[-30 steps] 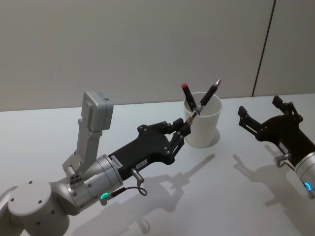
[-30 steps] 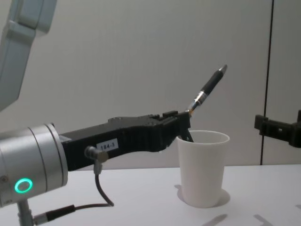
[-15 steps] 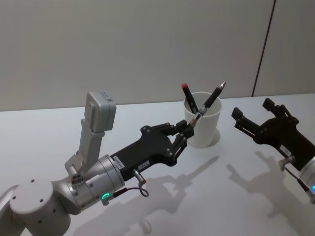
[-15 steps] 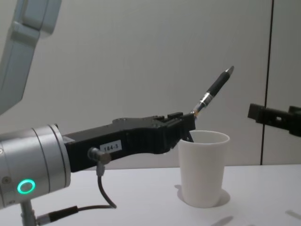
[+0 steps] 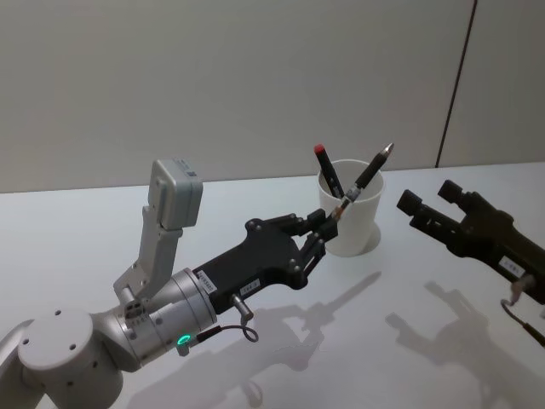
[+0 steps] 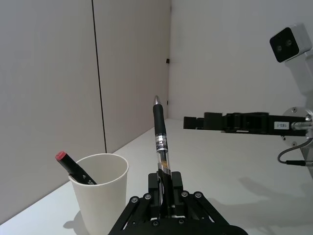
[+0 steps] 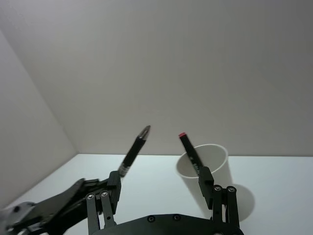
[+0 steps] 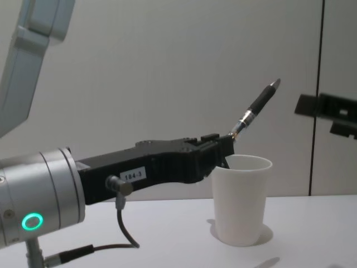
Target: Place the pen into the pen holder.
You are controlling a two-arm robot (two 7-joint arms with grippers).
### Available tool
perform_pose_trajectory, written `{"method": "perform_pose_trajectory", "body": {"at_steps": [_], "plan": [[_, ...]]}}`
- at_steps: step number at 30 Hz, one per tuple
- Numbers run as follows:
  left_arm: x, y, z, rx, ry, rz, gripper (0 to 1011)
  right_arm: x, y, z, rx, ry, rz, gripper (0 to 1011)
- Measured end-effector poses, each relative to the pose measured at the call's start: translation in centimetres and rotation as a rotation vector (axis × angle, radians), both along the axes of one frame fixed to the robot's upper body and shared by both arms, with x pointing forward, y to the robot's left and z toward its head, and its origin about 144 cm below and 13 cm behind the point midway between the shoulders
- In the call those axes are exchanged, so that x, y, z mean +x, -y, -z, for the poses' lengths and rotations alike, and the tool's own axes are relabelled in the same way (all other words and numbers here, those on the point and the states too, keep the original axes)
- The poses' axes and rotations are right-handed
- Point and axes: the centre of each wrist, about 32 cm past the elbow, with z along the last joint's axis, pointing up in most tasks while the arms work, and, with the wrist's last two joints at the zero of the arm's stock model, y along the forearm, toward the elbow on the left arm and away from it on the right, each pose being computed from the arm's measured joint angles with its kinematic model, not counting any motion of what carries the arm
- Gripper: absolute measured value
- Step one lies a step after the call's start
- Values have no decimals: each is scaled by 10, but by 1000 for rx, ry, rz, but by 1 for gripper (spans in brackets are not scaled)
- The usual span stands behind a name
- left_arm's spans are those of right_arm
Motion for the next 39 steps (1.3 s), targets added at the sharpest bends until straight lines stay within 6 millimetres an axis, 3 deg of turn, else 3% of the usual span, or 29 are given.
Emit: {"method": "perform_pose_trajectory", "body": {"at_steps": [16, 39], "plan": [[0, 0, 0, 0, 0, 2, 156, -3, 7, -17, 249, -181, -197, 1001], [0, 0, 0, 0, 0, 3, 156, -5, -15, -18, 415, -285, -146, 1001]]}}
